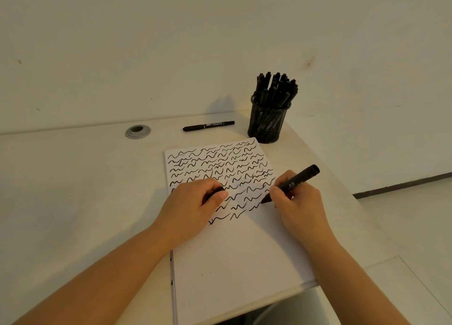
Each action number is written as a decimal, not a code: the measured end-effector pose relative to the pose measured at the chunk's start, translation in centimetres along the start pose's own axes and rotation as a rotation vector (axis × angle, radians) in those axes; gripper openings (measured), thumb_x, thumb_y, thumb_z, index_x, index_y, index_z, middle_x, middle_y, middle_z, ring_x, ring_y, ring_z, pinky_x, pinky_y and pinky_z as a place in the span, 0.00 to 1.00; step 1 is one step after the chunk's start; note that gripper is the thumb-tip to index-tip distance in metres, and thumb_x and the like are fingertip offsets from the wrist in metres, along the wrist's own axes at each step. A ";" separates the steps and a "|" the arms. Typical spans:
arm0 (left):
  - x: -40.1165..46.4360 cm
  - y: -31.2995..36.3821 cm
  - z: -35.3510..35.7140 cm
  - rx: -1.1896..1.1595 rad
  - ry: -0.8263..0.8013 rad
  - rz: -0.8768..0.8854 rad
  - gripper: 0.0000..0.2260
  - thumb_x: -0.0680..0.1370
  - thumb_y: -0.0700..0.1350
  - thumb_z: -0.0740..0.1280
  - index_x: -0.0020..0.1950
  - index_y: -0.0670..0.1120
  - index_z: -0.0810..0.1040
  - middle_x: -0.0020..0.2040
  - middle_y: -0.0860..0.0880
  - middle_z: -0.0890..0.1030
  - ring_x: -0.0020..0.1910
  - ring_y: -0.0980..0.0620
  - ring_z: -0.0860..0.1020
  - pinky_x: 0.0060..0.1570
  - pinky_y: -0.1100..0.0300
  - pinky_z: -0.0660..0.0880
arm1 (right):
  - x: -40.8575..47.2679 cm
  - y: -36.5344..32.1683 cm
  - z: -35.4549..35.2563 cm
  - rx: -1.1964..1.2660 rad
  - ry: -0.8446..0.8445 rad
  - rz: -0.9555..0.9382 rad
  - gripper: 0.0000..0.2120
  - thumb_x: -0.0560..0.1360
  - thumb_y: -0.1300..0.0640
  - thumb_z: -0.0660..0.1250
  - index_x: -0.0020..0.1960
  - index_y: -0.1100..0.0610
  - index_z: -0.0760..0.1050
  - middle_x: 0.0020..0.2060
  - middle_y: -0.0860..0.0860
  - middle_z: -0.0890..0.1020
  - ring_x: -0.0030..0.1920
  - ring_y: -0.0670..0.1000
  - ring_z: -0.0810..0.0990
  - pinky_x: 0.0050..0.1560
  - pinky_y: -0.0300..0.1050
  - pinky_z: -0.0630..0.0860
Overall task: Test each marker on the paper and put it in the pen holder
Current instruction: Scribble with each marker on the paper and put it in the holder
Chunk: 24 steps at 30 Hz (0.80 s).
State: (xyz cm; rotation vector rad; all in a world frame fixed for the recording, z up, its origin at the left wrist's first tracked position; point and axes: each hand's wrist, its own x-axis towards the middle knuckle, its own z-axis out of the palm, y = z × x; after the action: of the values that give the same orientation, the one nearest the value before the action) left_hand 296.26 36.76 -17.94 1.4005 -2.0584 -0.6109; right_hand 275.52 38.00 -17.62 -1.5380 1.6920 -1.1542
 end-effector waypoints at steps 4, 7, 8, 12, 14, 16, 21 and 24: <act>-0.1 -0.1 0.1 -0.011 -0.018 0.007 0.10 0.76 0.59 0.56 0.37 0.59 0.69 0.29 0.54 0.77 0.28 0.58 0.73 0.30 0.64 0.68 | -0.1 0.1 -0.5 -0.026 0.230 -0.022 0.08 0.71 0.56 0.64 0.34 0.49 0.71 0.25 0.46 0.75 0.27 0.46 0.73 0.31 0.44 0.67; -0.2 -0.1 0.0 -0.050 0.005 0.012 0.13 0.72 0.65 0.52 0.36 0.60 0.69 0.28 0.50 0.77 0.27 0.56 0.73 0.30 0.61 0.69 | 0.0 -0.4 -0.8 0.175 0.309 -0.033 0.07 0.73 0.57 0.66 0.39 0.46 0.73 0.29 0.46 0.78 0.31 0.45 0.77 0.34 0.40 0.72; -0.2 -0.1 0.0 -0.062 0.011 0.013 0.13 0.71 0.65 0.51 0.37 0.60 0.69 0.28 0.50 0.77 0.27 0.55 0.73 0.31 0.59 0.70 | 0.0 -0.6 -0.8 0.236 0.298 -0.025 0.07 0.74 0.58 0.66 0.40 0.47 0.74 0.28 0.46 0.78 0.29 0.44 0.76 0.33 0.39 0.72; -0.2 -0.2 0.1 -0.090 0.023 0.012 0.07 0.76 0.59 0.55 0.39 0.62 0.68 0.29 0.53 0.76 0.30 0.55 0.74 0.33 0.56 0.72 | 0.4 -2.0 -0.2 0.497 0.185 0.023 0.06 0.75 0.61 0.64 0.42 0.52 0.76 0.23 0.46 0.75 0.24 0.44 0.71 0.25 0.35 0.68; -0.2 -0.3 0.1 -0.094 0.020 0.013 0.06 0.78 0.53 0.57 0.42 0.61 0.69 0.30 0.54 0.76 0.31 0.56 0.74 0.35 0.55 0.73 | 0.9 -2.8 0.5 0.757 0.076 0.109 0.09 0.77 0.58 0.61 0.41 0.55 0.77 0.22 0.49 0.73 0.23 0.47 0.69 0.22 0.37 0.66; -0.3 -0.3 0.0 -0.102 0.013 0.017 0.04 0.78 0.53 0.58 0.45 0.59 0.71 0.32 0.54 0.77 0.31 0.56 0.75 0.35 0.53 0.74 | 1.5 -3.4 1.3 0.932 -0.005 0.198 0.16 0.78 0.54 0.58 0.38 0.57 0.79 0.22 0.51 0.72 0.23 0.47 0.68 0.22 0.38 0.65; -0.3 -0.2 -0.1 -0.124 0.003 0.031 0.04 0.77 0.53 0.58 0.46 0.60 0.72 0.31 0.57 0.76 0.32 0.56 0.76 0.36 0.54 0.75 | 1.8 -2.6 2.3 0.925 0.025 0.134 0.18 0.77 0.57 0.58 0.33 0.56 0.79 0.19 0.51 0.70 0.21 0.48 0.65 0.22 0.38 0.63; -0.2 -0.2 -0.3 -0.134 0.008 0.036 0.04 0.78 0.53 0.59 0.45 0.61 0.71 0.31 0.57 0.76 0.32 0.56 0.76 0.37 0.53 0.75 | 1.8 -2.2 2.1 0.900 0.006 0.073 0.12 0.72 0.56 0.61 0.34 0.57 0.78 0.19 0.52 0.70 0.20 0.49 0.66 0.22 0.36 0.64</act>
State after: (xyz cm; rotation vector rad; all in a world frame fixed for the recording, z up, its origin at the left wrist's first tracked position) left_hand 296.65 36.84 -17.89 1.2854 -1.9931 -0.7128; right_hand 278.10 35.86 -16.45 -0.8858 0.9656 -1.5711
